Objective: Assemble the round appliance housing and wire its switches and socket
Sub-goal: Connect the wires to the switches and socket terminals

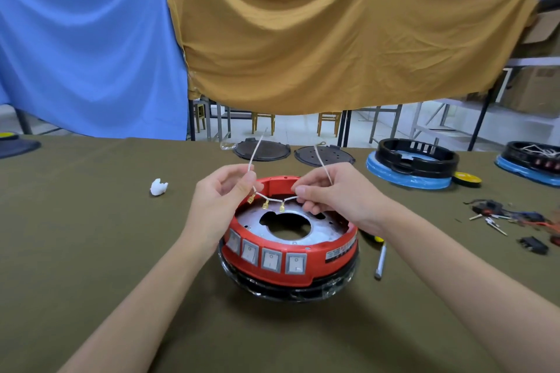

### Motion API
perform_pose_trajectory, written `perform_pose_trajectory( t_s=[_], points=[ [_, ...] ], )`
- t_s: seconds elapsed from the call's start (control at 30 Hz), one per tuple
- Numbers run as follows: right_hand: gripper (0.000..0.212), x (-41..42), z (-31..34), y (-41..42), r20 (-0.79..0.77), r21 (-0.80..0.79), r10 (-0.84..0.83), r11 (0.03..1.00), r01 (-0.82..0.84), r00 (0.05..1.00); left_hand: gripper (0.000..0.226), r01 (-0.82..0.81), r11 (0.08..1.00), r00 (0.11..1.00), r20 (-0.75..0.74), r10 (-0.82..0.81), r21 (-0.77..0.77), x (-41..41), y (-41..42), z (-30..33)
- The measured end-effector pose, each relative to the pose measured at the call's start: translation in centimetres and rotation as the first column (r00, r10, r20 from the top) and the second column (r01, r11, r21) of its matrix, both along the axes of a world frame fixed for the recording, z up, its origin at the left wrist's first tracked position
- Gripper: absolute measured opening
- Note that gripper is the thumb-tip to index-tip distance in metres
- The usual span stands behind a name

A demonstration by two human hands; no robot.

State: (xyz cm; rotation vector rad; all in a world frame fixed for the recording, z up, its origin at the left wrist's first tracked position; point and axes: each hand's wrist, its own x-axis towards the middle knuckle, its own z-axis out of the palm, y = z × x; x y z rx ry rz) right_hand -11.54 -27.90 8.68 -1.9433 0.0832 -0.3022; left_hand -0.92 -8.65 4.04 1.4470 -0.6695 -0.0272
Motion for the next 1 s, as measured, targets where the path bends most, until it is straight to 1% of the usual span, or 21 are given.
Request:
perform_pose_trajectory(
  t_s=[0.07, 0.13, 0.17, 0.23, 0.3, 0.33, 0.43, 0.53, 0.6, 0.67, 0.77, 0.83, 0.87, 0.9, 0.93, 0.97, 1.0],
  points=[
    [0.011, 0.1, -0.2, -0.3, 0.016, 0.115, -0.084, 0.990, 0.081, 0.996, 0.044, -0.016, 0.997, 1.000, 0.004, 0.015, 0.082, -0.1, -0.2, -0.1],
    [0.011, 0.2, -0.4, -0.5, 0.011, 0.230, -0.142, 0.964, 0.136, 0.990, 0.060, -0.097, 0.967, 0.995, 0.028, 0.093, 0.234, -0.1, -0.5, -0.3],
    [0.011, 0.2, -0.5, -0.6, 0.003, 0.278, -0.155, 0.949, 0.148, 0.988, 0.064, -0.130, 0.939, 0.991, 0.031, 0.126, 0.320, -0.1, -0.6, -0.5],
    [0.012, 0.3, -0.6, -0.7, -0.019, 0.337, -0.160, 0.928, 0.157, 0.987, 0.061, -0.130, 0.876, 0.987, -0.028, 0.161, 0.464, 0.0, -0.5, -0.6],
    [0.014, 0.3, -0.7, -0.8, -0.045, 0.390, -0.163, 0.905, 0.168, 0.986, 0.058, -0.108, 0.832, 0.976, -0.100, 0.192, 0.544, 0.2, -0.4, -0.6],
    [0.015, 0.4, -0.7, -0.9, -0.055, 0.426, -0.166, 0.888, 0.173, 0.985, 0.058, -0.112, 0.834, 0.969, -0.124, 0.211, 0.540, 0.3, -0.3, -0.7],
    [0.017, 0.4, -0.6, -1.2, -0.066, 0.484, -0.157, 0.859, 0.169, 0.985, 0.055, -0.131, 0.883, 0.958, -0.173, 0.230, 0.452, 0.7, -0.1, -0.5],
    [0.019, 0.4, -0.1, -1.6, -0.098, 0.522, -0.121, 0.839, 0.154, 0.988, 0.053, -0.176, 0.911, 0.958, -0.148, 0.246, 0.372, 1.3, 0.3, -0.1],
    [0.018, 0.4, 0.4, -2.0, -0.134, 0.533, -0.097, 0.832, 0.155, 0.986, 0.051, -0.201, 0.936, 0.953, -0.162, 0.255, 0.290, 2.1, 0.8, 0.4],
    [0.017, 0.2, 0.8, -2.2, -0.159, 0.524, -0.089, 0.837, 0.160, 0.983, 0.047, -0.156, 0.952, 0.962, -0.178, 0.207, 0.265, 2.5, 1.3, 0.7],
    [0.014, 0.0, 1.2, -2.1, -0.169, 0.491, -0.072, 0.859, 0.147, 0.983, 0.049, -0.016, 0.945, 0.979, -0.186, 0.081, 0.328, 2.8, 1.5, 0.6],
    [0.016, -0.2, 1.2, -1.7, -0.164, 0.470, -0.064, 0.872, 0.135, 0.984, 0.047, 0.038, 0.926, 0.990, -0.140, 0.016, 0.375, 2.5, 1.1, 0.7],
    [0.017, -0.2, 1.2, -1.5, -0.162, 0.465, -0.061, 0.875, 0.131, 0.985, 0.043, 0.036, 0.924, 0.995, -0.098, 0.001, 0.381, 2.4, 1.0, 0.8],
    [0.018, -0.3, 1.1, -1.2, -0.159, 0.465, -0.057, 0.876, 0.125, 0.986, 0.034, 0.021, 0.925, 0.999, -0.040, -0.007, 0.379, 2.3, 0.9, 1.0],
    [0.016, -0.3, 1.0, -0.9, -0.155, 0.469, -0.049, 0.875, 0.117, 0.987, 0.020, -0.017, 0.925, 1.000, 0.026, 0.007, 0.380, 2.2, 0.9, 1.1],
    [0.014, -0.4, 0.9, -0.6, -0.149, 0.474, -0.039, 0.874, 0.106, 0.988, 0.010, -0.017, 0.933, 0.998, 0.055, -0.003, 0.359, 1.9, 0.8, 1.3],
    [0.011, -0.3, 0.8, -0.3, -0.143, 0.478, -0.027, 0.873, 0.093, 0.989, 0.025, 0.017, 0.943, 0.998, 0.046, -0.034, 0.331, 1.5, 0.8, 1.6]
  ],
)
